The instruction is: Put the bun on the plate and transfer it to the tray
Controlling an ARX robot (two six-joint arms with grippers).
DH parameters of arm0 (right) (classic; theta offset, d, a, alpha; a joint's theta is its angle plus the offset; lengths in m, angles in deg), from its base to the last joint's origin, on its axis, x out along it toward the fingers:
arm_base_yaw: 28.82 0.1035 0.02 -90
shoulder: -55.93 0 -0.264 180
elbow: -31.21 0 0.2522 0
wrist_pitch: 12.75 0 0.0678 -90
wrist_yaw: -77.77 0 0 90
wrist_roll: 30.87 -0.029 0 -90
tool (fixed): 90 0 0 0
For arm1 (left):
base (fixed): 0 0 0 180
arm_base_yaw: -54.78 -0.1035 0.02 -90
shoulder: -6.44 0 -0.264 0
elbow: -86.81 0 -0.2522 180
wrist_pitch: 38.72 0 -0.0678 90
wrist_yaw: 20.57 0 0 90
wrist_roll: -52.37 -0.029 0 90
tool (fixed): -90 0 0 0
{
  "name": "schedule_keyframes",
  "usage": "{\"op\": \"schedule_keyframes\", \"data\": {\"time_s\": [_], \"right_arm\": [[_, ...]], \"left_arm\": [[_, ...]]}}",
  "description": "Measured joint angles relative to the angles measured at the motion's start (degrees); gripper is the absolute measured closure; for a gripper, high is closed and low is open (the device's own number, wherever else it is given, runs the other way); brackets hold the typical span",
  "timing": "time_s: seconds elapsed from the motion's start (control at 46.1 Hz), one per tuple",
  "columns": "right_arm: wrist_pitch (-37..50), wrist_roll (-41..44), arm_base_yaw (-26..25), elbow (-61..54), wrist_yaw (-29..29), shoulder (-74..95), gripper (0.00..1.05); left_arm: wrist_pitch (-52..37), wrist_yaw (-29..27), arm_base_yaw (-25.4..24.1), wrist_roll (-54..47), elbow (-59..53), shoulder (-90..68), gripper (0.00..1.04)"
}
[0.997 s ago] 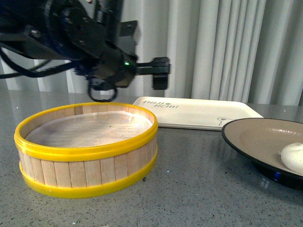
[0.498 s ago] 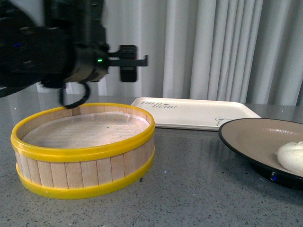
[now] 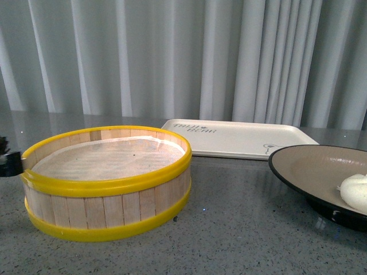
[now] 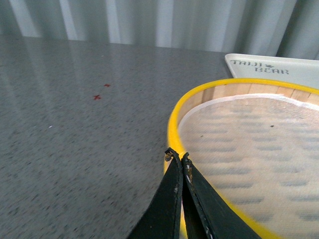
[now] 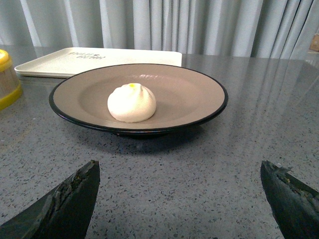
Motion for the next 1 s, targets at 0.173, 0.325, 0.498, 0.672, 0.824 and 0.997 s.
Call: {"op": "schedule_keyframes", "data": {"time_s": [0.173,0.325,0.498,0.672,0.824,0.997], "right_arm": [[0.0,0.0,0.0,0.0,-0.02,0.0,0.08],[0.0,0.0,0.0,0.0,-0.02,0.0,0.08],[0.0,0.0,0.0,0.0,0.0,0.0,0.08],[0.0,0.0,0.0,0.0,0.0,0.0,0.08],[0.0,0.0,0.0,0.0,0.0,0.0,0.08],[0.0,0.0,0.0,0.0,-0.02,0.0,0.08]], "left_arm": [[-0.5,1.6,-1.81,0.0,-6.51,5.38,1.01],[-0.48,2.71,-2.62,-0.02,-10.25,9.29,1.01],[1.25,5.05,-4.96,-0.02,-14.99,15.89,1.01],[4.87,7.67,-8.07,-0.02,-18.6,23.02,1.01],[7.67,7.78,-8.07,-0.02,-20.31,27.52,1.01],[6.19,7.87,-8.07,-0.02,-23.02,29.24,1.01]]}}
